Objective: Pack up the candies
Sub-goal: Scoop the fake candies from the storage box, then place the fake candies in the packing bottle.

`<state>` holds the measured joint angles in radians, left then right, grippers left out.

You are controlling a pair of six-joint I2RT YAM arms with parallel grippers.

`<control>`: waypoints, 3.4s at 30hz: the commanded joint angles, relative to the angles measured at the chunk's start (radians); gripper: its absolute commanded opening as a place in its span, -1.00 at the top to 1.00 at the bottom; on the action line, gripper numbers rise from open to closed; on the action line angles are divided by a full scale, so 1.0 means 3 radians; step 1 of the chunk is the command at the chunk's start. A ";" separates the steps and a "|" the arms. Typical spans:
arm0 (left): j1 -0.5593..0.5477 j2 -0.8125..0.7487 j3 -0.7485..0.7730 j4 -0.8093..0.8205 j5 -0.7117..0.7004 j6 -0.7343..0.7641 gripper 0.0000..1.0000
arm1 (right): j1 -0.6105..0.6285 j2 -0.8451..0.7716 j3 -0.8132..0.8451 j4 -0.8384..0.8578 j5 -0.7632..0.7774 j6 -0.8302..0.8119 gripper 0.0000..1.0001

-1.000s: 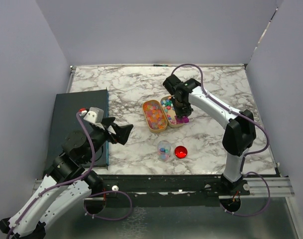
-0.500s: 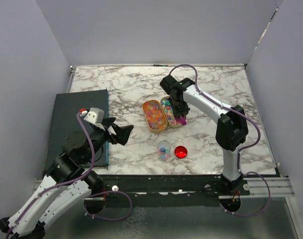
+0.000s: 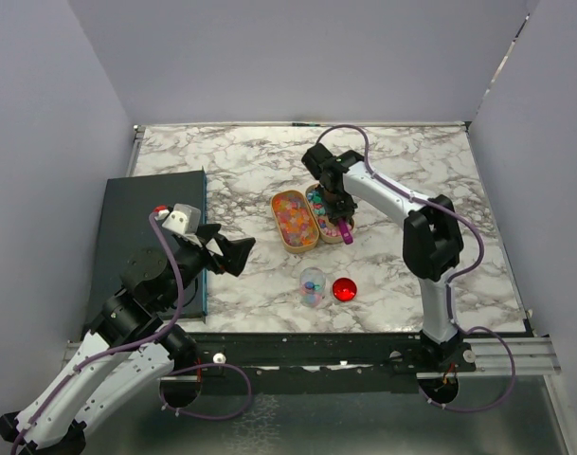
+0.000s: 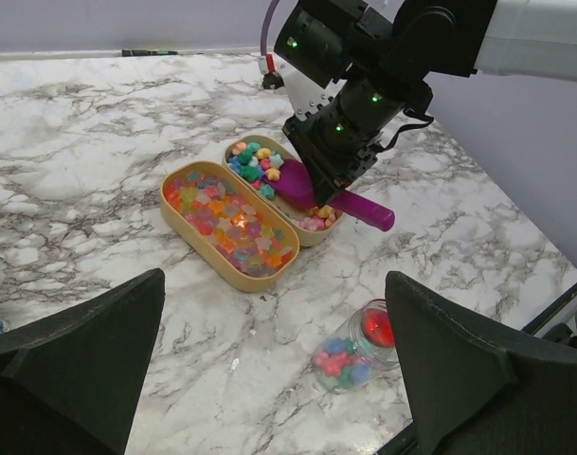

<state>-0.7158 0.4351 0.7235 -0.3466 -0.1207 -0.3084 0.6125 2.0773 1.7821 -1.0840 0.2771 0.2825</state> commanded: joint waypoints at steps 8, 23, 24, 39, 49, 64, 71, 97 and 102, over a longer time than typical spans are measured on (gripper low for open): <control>-0.0004 0.0011 0.0061 -0.0072 -0.0048 0.0044 -0.98 | -0.0066 0.0265 0.0086 0.0295 -0.0115 -0.0216 0.99; -0.0007 0.0018 0.0054 -0.0069 -0.0032 0.0051 -0.98 | -0.0103 0.0334 -0.0016 0.0517 -0.0130 -0.0316 0.99; -0.0007 0.0023 0.0056 -0.0069 -0.0030 0.0050 -0.98 | -0.0104 0.0332 -0.0032 0.0541 -0.0136 -0.0321 0.99; -0.0007 0.0030 0.0056 -0.0069 -0.0017 0.0056 -0.98 | -0.0109 0.0186 -0.0392 0.0713 -0.0150 -0.0327 0.99; -0.0004 0.0041 0.0053 -0.0072 -0.0012 0.0060 -0.98 | -0.0109 -0.0048 -0.0674 0.0967 -0.0196 -0.0373 0.99; -0.0007 0.0125 0.0043 -0.0060 0.0014 0.0063 -0.98 | -0.0109 -0.0742 -0.1344 0.1533 -0.0389 -0.0511 0.99; -0.0007 0.0194 0.0034 -0.0039 0.0045 0.0055 -0.98 | -0.0108 -0.1080 -0.1666 0.1725 -0.0461 -0.0641 0.99; -0.0006 0.0628 0.0273 0.0033 0.0491 -0.0042 -0.98 | 0.0023 -0.3031 -0.2751 0.2274 -0.1906 -0.1907 0.99; -0.0007 0.0764 0.0456 0.0030 0.0692 -0.0111 -0.98 | 0.0114 -0.3189 -0.2751 0.2076 -0.1960 -0.2002 0.99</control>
<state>-0.7155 0.6426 0.7982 -0.3454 0.0017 -0.3191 0.6239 1.1503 0.9585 -0.4385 -0.2314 -0.2661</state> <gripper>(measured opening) 0.991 0.261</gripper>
